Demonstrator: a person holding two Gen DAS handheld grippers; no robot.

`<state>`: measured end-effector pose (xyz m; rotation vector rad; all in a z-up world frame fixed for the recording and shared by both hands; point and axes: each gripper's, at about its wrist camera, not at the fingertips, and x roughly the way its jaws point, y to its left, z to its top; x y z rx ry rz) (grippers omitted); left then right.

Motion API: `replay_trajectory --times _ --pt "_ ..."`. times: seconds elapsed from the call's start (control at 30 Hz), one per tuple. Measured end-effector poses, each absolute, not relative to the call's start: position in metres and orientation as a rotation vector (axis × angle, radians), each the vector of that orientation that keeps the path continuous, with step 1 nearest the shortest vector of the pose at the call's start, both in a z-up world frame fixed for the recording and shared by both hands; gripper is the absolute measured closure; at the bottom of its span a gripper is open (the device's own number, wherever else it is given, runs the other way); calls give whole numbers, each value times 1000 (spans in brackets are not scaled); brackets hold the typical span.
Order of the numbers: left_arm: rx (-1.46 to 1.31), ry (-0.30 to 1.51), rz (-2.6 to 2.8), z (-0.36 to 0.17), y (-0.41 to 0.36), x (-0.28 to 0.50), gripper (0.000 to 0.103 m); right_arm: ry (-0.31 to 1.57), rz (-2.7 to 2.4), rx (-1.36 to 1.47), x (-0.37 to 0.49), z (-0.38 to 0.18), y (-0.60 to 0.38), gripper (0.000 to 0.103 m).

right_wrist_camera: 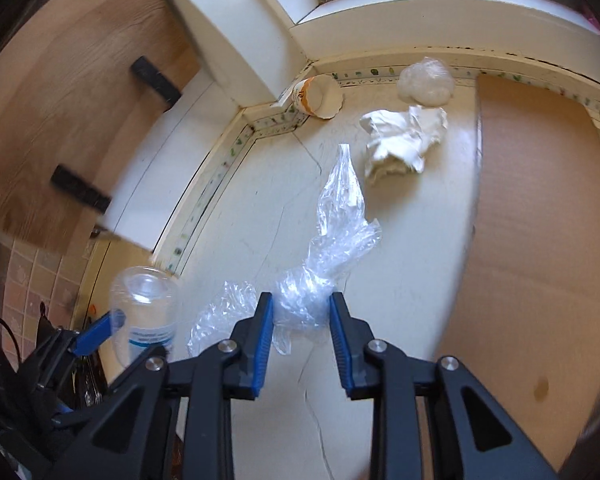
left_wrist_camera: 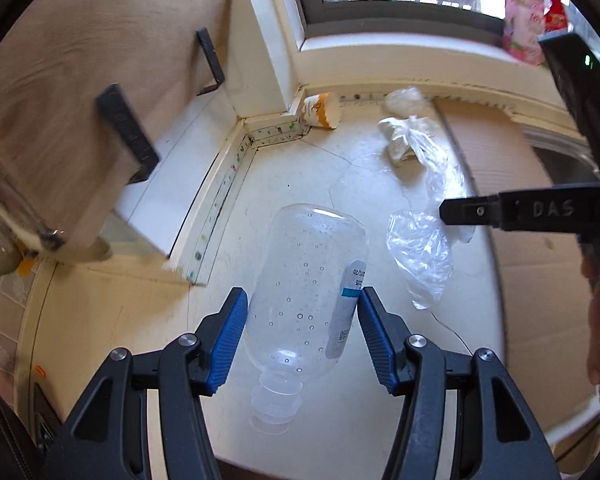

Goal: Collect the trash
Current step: 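Carry the bottle and bag down over the bin and open both grippers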

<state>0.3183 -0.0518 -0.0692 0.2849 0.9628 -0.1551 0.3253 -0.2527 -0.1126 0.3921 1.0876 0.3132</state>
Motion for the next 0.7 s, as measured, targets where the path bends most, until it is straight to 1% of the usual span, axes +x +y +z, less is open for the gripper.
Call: replay_trajectory --times 0.2,0.33,0.53,0.7 --pt "199 888 -231 -37 -21 255 48 1029 257 415 254 -89 -230 75" --pt "185 861 -271 -26 -1 200 48 983 242 378 186 -70 -201 75" --pt "207 878 -334 -34 26 111 48 997 221 362 94 -70 -154 75" --pt "193 976 -382 -57 37 61 48 1063 197 347 30 -83 -131 75"
